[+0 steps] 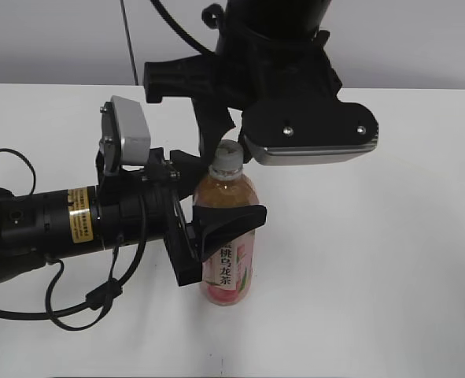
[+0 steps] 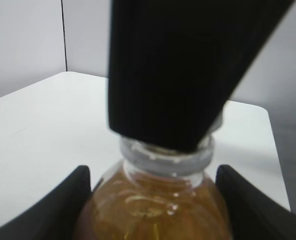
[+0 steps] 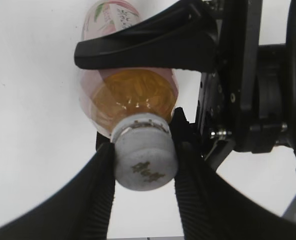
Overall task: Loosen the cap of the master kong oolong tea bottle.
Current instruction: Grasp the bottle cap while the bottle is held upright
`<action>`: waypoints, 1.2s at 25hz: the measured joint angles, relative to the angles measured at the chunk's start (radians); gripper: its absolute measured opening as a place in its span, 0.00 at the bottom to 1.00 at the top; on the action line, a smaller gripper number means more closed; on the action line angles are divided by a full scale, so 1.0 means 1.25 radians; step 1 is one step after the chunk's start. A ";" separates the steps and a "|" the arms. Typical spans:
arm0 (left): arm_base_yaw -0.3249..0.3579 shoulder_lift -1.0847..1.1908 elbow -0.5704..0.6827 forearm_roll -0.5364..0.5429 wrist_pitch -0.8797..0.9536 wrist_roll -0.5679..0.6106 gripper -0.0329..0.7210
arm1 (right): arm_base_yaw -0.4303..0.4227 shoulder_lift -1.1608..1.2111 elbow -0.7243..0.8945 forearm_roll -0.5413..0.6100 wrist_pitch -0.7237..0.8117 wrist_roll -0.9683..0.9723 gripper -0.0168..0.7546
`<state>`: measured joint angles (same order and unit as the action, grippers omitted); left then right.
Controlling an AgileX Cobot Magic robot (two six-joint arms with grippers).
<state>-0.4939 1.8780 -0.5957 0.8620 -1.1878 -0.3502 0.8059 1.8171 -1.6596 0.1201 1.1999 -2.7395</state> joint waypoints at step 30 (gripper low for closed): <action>0.000 0.000 0.000 -0.012 0.000 -0.009 0.65 | 0.005 -0.031 -0.001 0.009 0.006 0.107 0.38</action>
<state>-0.4942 1.8780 -0.5957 0.8473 -1.1878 -0.3617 0.8123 1.7782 -1.6603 0.1316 1.2079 -2.6057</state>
